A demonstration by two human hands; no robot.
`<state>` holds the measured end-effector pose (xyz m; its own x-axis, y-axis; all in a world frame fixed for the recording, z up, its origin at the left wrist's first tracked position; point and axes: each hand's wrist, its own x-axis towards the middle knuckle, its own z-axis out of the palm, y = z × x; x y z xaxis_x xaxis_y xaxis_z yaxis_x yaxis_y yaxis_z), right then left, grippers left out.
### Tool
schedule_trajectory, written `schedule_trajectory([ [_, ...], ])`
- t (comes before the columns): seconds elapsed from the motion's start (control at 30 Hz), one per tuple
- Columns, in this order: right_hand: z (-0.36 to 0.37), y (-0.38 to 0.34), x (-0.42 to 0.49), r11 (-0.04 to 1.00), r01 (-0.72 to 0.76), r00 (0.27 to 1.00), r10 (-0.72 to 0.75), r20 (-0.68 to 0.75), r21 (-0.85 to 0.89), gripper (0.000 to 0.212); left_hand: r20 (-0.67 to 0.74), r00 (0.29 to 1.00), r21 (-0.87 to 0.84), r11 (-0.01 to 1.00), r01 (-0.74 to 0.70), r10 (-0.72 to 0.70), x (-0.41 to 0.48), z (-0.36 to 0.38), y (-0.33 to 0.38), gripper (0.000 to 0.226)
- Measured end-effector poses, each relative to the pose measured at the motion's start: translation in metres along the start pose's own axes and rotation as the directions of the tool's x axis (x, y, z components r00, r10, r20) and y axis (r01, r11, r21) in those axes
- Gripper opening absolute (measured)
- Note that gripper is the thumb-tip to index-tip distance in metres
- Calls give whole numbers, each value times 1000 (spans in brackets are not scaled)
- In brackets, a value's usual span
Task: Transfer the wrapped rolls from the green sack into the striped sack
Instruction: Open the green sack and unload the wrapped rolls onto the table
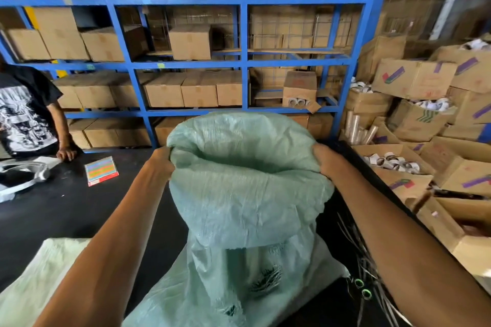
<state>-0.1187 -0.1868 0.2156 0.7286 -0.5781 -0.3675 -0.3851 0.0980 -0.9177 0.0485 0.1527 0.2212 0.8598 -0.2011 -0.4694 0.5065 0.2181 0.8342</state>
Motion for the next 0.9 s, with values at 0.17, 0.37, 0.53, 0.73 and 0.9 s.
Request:
schedule_trajectory([
  [0.17,-77,41,22,885,-271,962,257,88,380,35,-165,962,-285,944,166,-219,61,-124,24,25],
  [0.37,-73,53,19,913,-225,950,129,285,340,33,11,997,28,996,80,-80,25,-135,9,13],
  [0.53,-85,40,30,994,-70,927,95,362,-80,109,28,995,552,829,-92,92,17,-145,10,36],
  [0.73,-87,36,48,941,-15,982,78,174,-337,61,117,958,922,330,-203,262,13,-140,10,56],
  [0.9,-58,40,38,765,-36,958,-157,-242,-643,18,-22,903,1000,-10,30,429,4,-109,-8,63],
])
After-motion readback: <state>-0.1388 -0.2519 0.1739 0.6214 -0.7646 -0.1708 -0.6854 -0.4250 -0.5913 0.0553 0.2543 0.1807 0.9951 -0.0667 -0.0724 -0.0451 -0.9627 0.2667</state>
